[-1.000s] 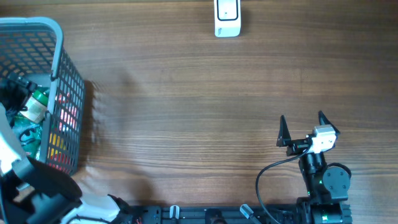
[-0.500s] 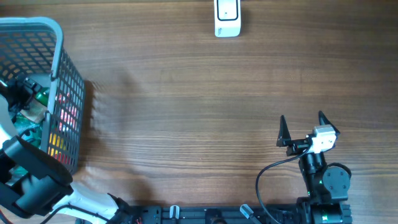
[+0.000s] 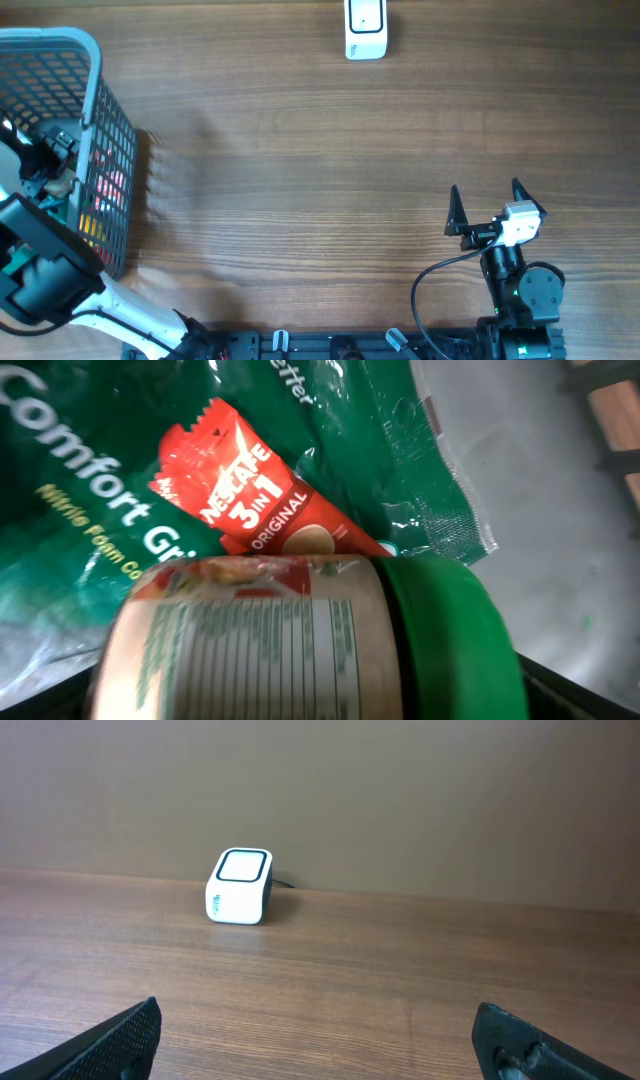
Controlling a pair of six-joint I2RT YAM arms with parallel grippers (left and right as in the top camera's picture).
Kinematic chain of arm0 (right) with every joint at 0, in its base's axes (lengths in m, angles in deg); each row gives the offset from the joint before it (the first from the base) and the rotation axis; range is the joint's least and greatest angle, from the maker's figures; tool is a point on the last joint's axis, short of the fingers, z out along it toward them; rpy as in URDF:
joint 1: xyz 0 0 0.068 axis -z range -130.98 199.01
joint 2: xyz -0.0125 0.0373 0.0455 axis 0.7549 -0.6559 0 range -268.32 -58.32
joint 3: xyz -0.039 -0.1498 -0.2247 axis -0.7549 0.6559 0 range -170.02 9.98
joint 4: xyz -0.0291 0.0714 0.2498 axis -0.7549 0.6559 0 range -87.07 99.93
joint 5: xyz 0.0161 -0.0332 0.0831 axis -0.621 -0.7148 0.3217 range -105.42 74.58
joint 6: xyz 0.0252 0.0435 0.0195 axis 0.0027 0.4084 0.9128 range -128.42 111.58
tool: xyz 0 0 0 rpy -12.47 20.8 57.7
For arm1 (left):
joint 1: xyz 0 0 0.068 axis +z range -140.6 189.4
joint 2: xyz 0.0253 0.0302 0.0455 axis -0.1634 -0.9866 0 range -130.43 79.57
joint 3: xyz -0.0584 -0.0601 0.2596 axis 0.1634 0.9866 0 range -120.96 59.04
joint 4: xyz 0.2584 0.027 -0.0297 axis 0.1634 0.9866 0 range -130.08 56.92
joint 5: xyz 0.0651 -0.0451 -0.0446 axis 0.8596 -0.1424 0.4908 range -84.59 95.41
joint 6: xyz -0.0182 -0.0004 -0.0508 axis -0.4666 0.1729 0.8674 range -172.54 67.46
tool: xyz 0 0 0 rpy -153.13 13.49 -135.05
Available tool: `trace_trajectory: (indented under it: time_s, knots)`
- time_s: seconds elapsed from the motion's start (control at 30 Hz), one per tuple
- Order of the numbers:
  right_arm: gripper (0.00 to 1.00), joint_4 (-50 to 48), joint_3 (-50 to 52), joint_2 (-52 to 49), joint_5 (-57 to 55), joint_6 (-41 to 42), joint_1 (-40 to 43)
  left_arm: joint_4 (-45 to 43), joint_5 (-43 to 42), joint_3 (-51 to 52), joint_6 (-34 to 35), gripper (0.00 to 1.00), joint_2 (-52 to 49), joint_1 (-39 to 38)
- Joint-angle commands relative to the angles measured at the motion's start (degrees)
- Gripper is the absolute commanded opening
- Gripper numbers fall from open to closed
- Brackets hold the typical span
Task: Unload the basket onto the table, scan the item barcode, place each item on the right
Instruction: 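Grasp the white jar with green lid using the left gripper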
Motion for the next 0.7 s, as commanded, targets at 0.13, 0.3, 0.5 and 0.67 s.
trace_trajectory:
  time_s: [0.13,0.3,0.5,0.67]
  knots:
    - [1.0,-0.1,0.1,0.3,-0.1,-0.7,-0.3,-0.3,-1.6,0.4,-1.1,0.77,-2.2,-0.2]
    - [1.0,-0.1,0.1,0.3,-0.1,-0.7,-0.3,-0.3,-1.6,0.4,-1.1,0.69,-0.4,-0.2]
    - [1.0,-0.1,0.1,0.3,-0.1,-0.7,-0.3,-0.3,-2.7,0.3,-0.7,0.68,7.4,-0.2]
    - [1.0,-0.1,0.1,0.3,-0.1,-0.7,-0.3,-0.3,-5.4,0.3,0.6,0.68,16.3,-0.2]
